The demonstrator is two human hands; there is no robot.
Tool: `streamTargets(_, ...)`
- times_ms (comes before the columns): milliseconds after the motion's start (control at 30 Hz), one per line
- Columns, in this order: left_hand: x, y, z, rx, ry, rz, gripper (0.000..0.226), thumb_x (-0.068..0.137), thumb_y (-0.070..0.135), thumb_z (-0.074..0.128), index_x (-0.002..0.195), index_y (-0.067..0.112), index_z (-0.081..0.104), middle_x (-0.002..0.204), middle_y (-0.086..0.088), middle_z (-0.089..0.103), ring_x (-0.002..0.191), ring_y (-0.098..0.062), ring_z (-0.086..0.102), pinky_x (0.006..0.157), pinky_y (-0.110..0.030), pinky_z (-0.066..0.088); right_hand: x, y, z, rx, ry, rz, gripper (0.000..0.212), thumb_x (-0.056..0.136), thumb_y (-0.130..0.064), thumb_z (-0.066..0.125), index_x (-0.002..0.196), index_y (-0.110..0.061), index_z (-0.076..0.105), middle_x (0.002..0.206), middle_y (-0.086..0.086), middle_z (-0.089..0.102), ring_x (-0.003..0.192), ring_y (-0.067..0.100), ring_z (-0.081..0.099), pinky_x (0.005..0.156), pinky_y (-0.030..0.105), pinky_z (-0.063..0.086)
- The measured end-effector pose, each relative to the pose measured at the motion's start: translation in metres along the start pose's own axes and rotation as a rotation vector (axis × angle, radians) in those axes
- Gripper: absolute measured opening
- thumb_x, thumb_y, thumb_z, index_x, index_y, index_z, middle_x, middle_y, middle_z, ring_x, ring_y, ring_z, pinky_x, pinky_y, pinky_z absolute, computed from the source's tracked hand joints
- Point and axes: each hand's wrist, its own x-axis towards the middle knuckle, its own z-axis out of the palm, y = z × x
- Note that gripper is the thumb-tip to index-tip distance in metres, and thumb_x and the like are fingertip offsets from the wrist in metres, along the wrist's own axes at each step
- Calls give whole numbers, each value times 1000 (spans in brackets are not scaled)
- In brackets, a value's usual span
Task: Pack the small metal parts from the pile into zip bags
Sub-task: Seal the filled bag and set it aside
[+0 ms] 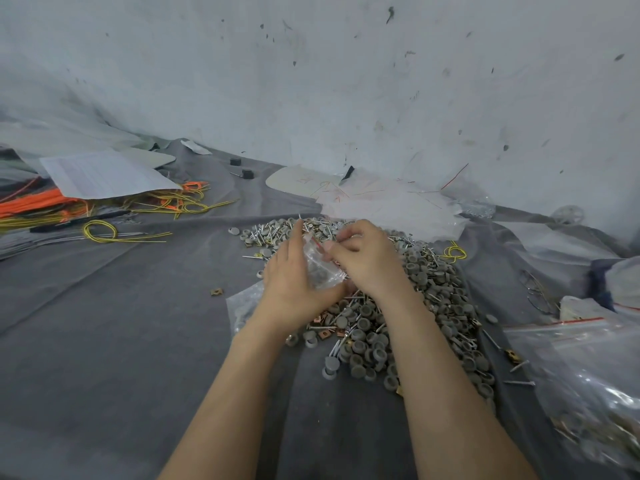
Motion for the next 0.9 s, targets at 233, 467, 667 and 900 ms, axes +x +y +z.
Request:
streamTargets(233, -6, 27, -21, -107, 224, 41, 112, 72, 31, 78, 152, 14, 1, 150, -9, 22, 141, -20, 18, 115, -38, 14, -23, -26, -15, -43, -172, -139, 13, 88, -42, 61, 86, -32, 68, 91, -17, 62, 88, -3, 56, 77, 20, 41)
streamTargets(467, -5, 51, -45, -376, 194, 108, 83, 79, 33, 76, 146, 18, 28, 117, 16, 49, 111, 3, 49, 99, -16, 35, -35, -40, -58, 77, 162, -137, 13, 89, -16, 64, 83, -27, 64, 87, -7, 70, 82, 8, 68, 81, 27, 53)
streamTargets(667, 4, 66, -46, -439, 24, 75, 12, 90, 20, 65, 79, 25, 65, 73, 3, 67, 65, -1, 59, 64, -13, 44, -55, -31, -93, 135, 257, -159, 26, 92, -4, 54, 85, -27, 62, 78, -9, 68, 66, -1, 63, 74, 21, 52)
streamTargets(900, -5, 87, -25, -234, -98, 216, 14, 89, 18, 64, 75, 18, 64, 70, 4, 63, 68, -9, 57, 66, -24, 41, -75, -8, -106, -122, 335, -138, 31, 90, -17, 62, 115, -34, 57, 115, -12, 53, 110, 5, 49, 96, 22, 39)
